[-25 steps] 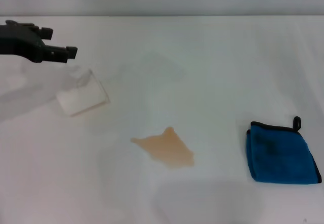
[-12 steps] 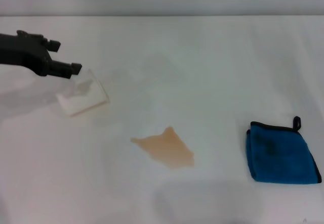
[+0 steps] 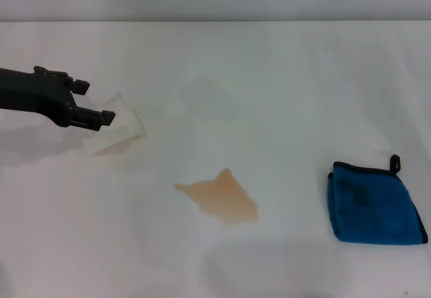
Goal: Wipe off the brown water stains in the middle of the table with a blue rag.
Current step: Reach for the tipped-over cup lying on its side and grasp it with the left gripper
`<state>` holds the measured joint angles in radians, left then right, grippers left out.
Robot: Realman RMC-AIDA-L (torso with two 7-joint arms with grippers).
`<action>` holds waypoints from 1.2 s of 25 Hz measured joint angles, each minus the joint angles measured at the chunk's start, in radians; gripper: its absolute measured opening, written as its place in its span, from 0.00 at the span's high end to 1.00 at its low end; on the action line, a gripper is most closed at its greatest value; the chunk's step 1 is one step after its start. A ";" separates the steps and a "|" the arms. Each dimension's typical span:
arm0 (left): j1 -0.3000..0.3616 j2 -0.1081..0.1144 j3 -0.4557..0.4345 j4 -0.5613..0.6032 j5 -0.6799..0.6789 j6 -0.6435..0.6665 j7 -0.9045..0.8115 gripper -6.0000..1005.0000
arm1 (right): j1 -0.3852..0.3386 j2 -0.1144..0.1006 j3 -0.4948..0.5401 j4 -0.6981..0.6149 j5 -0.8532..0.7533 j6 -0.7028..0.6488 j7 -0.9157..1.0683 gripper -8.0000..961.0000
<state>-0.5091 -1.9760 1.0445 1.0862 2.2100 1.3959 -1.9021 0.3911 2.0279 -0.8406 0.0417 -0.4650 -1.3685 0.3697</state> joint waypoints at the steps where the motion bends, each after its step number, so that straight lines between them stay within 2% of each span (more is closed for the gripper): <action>1: 0.000 0.000 0.002 0.000 0.000 0.000 0.001 0.15 | 0.000 0.000 0.000 0.000 0.000 0.000 0.000 0.13; 5: -0.007 0.006 0.001 -0.007 0.014 0.003 0.001 0.15 | 0.000 0.000 0.000 0.000 0.000 0.000 0.000 0.13; 8: -0.037 0.015 -0.001 -0.029 0.035 0.026 -0.022 0.15 | 0.000 0.000 0.000 0.001 0.000 0.000 0.000 0.13; 15: -0.127 0.057 -0.005 -0.063 0.075 0.106 -0.120 0.15 | 0.000 0.000 0.004 -0.002 0.000 0.000 0.000 0.13; 19: -0.185 0.082 -0.001 -0.068 0.174 0.163 -0.196 0.15 | 0.009 0.000 0.002 -0.004 0.000 0.000 0.000 0.13; 23: -0.233 0.083 0.001 -0.069 0.264 0.190 -0.218 0.15 | 0.013 -0.001 0.001 -0.004 0.000 0.000 0.000 0.13; 30: -0.273 0.077 0.005 -0.074 0.295 0.187 -0.191 0.15 | 0.014 -0.002 0.000 -0.005 0.000 0.000 0.000 0.13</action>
<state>-0.7816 -1.8990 1.0493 1.0124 2.5050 1.5831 -2.0926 0.4050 2.0264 -0.8406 0.0368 -0.4648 -1.3683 0.3697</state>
